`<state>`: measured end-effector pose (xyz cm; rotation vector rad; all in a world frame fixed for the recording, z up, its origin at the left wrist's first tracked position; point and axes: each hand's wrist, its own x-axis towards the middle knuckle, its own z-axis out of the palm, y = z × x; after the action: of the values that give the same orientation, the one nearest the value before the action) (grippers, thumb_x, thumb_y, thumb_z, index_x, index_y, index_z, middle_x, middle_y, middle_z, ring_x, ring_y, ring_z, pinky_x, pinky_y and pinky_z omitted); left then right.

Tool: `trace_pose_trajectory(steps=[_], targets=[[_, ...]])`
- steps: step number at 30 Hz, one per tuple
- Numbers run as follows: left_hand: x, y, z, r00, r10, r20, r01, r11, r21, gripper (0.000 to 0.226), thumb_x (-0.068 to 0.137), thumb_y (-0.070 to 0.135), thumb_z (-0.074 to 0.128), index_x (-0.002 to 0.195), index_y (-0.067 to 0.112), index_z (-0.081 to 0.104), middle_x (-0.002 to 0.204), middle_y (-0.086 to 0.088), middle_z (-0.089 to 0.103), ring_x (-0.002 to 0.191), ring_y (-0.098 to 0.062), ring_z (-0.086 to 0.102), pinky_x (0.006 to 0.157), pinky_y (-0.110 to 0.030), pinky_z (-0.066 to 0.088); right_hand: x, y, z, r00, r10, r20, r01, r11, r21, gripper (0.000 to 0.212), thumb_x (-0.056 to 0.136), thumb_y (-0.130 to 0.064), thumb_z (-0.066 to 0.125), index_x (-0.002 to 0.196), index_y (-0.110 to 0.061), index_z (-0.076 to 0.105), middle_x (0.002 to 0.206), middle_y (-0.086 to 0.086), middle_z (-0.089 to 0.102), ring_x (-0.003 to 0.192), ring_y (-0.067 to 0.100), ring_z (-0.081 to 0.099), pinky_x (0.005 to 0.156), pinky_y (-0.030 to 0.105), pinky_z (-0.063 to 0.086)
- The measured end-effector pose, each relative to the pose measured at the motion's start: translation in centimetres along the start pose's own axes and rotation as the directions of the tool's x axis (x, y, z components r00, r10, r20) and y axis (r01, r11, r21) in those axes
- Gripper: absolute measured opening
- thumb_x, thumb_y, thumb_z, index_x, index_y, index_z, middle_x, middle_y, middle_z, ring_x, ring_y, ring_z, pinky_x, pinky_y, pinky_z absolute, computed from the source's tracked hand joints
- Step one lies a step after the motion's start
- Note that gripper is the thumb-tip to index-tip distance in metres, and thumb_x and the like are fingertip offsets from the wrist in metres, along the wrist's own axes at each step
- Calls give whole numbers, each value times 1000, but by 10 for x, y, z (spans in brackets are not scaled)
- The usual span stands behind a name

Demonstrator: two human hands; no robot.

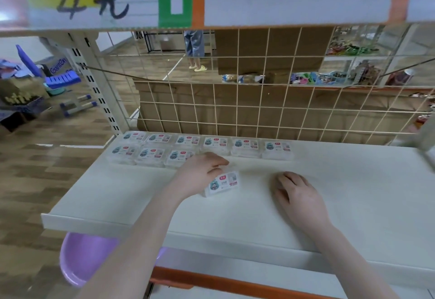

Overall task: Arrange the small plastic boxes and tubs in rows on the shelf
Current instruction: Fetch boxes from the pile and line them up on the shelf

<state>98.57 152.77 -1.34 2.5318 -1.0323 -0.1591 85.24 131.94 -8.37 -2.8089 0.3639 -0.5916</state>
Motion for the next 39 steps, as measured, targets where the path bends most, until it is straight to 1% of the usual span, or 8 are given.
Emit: trace_pose_trajectory(steps=[3, 7, 11, 16, 21, 26, 30, 39], targets=[[3, -5, 8, 1000, -4, 14, 2, 992, 127, 35, 98, 27, 45, 131, 20, 52, 126, -3, 55, 115, -24, 52, 90, -33, 41, 0, -2, -1, 1000, 8, -15, -8, 1000, 13, 19, 74, -6, 73, 92, -1, 70, 97, 15, 67, 91, 36, 62, 74, 39, 52], [1, -12, 19, 995, -54, 85, 45, 994, 100, 62, 87, 51, 57, 138, 20, 44, 136, -2, 49, 122, -22, 47, 95, -31, 38, -1, -3, 0, 999, 8, -43, -7, 1000, 24, 23, 70, -4, 75, 92, -2, 71, 97, 14, 68, 90, 35, 64, 72, 39, 53], [-2, -16, 28, 985, -69, 157, 57, 995, 81, 78, 78, 55, 65, 144, 24, 36, 138, 1, 44, 124, -18, 43, 98, -28, 36, -1, -3, 1, 998, 20, -59, -19, 999, 27, 25, 68, -5, 76, 93, -4, 72, 99, 12, 69, 91, 33, 65, 72, 37, 53], [-1, -17, 28, 986, -55, 155, 41, 995, 94, 77, 78, 54, 65, 143, 25, 36, 137, 1, 44, 123, -17, 43, 97, -27, 36, 0, -2, 2, 998, 14, -63, -12, 1000, 26, 24, 67, -5, 77, 90, -5, 72, 97, 11, 69, 89, 32, 65, 70, 36, 54], [1, -20, 27, 988, -36, 151, 23, 995, 92, 74, 80, 51, 64, 143, 24, 37, 140, 4, 41, 126, -15, 39, 103, -30, 35, 0, -3, 1, 998, 24, -53, -23, 999, 28, 21, 69, -5, 75, 89, -5, 71, 97, 10, 69, 91, 32, 64, 71, 36, 53], [8, -26, 23, 995, 25, 96, -43, 981, 190, 59, 89, 43, 57, 141, 20, 41, 144, 5, 38, 131, -15, 35, 102, -27, 33, 0, -3, 2, 999, 40, -31, -40, 999, 22, 20, 69, -6, 74, 89, -5, 70, 96, 10, 68, 92, 32, 63, 72, 37, 53], [17, -30, 20, 995, 50, 85, -70, 964, 255, 48, 93, 35, 51, 138, 18, 44, 147, 3, 35, 133, -17, 33, 104, -35, 35, 0, -3, 1, 999, 52, -13, -52, 998, 26, 20, 72, -8, 72, 92, -5, 70, 99, 10, 68, 94, 32, 62, 75, 37, 52], [29, -33, 21, 997, 46, 60, -61, 960, 274, 48, 95, 32, 50, 140, 18, 41, 147, 3, 36, 133, -17, 35, 99, -33, 38, 0, -3, -1, 999, 48, -14, -47, 998, 31, 20, 69, -7, 73, 89, -5, 70, 97, 9, 68, 92, 31, 63, 73, 33, 51]])
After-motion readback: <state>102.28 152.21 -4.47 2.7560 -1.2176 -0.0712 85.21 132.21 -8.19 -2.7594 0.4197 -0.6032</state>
